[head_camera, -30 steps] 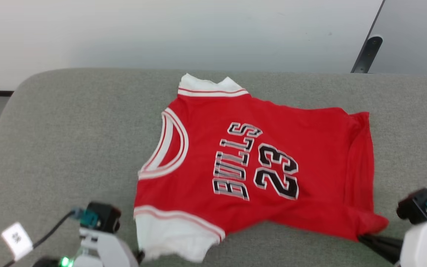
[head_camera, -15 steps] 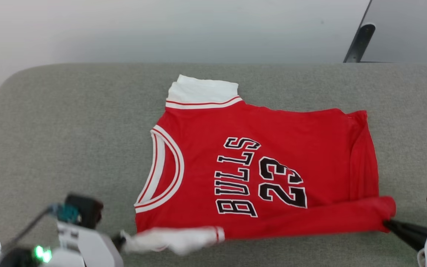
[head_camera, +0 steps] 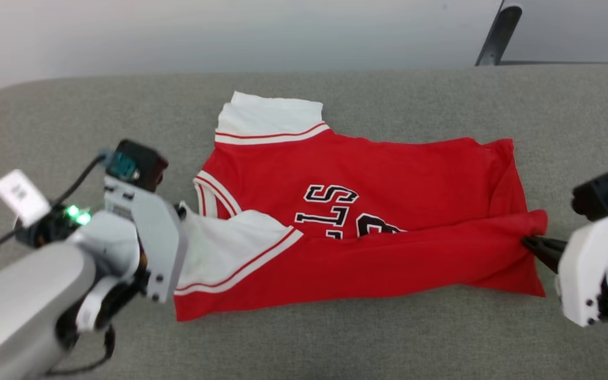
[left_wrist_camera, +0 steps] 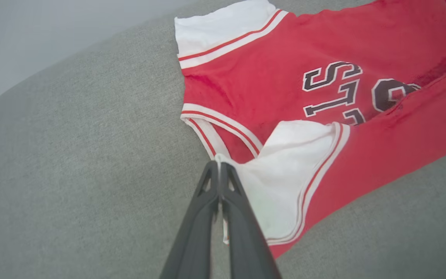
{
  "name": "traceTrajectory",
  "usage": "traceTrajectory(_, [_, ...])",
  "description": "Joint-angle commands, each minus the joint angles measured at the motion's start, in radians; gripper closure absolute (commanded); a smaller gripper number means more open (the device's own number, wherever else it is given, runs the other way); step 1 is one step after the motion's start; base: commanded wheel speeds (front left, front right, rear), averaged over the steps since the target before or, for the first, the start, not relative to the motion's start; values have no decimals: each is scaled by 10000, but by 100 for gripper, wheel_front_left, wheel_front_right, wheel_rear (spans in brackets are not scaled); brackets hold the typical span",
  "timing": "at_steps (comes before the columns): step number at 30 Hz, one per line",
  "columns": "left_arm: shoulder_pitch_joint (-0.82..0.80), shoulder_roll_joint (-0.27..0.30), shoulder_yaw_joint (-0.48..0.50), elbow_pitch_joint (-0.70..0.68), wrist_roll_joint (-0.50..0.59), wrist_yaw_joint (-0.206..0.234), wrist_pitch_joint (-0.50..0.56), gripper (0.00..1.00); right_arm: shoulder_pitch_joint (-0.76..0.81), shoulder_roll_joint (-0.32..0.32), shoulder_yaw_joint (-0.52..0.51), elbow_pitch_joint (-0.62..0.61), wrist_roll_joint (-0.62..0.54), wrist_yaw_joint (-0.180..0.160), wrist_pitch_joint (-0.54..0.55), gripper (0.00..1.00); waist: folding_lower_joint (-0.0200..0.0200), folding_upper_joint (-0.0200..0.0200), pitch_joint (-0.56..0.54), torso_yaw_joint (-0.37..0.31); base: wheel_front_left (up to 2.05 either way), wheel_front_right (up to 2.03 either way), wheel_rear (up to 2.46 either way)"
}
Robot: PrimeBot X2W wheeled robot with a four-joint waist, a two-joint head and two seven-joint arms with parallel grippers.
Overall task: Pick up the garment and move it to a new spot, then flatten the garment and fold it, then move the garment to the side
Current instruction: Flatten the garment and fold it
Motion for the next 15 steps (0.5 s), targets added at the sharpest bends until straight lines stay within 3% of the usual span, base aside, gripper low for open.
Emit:
traceTrajectory(1, [-261, -351, -51, 679, 66, -361, -82, 100, -329, 202, 160, 338, -155, -5, 124, 100, 0, -1, 133, -87, 0, 0, 0])
traceTrajectory(8, [-569, -1277, -291, 2597, -138, -1324, -74, 100, -945, 485, 629, 1275, -187, -5, 588, 100, 0, -1, 249, -115, 0, 0, 0])
traceTrajectory(15, [-461, -1802, -460, 3897, -652, -1813, 402, 100, -1313, 590, 985, 1816, 32, -4, 777, 100, 0, -1, 213, -116, 0, 0, 0])
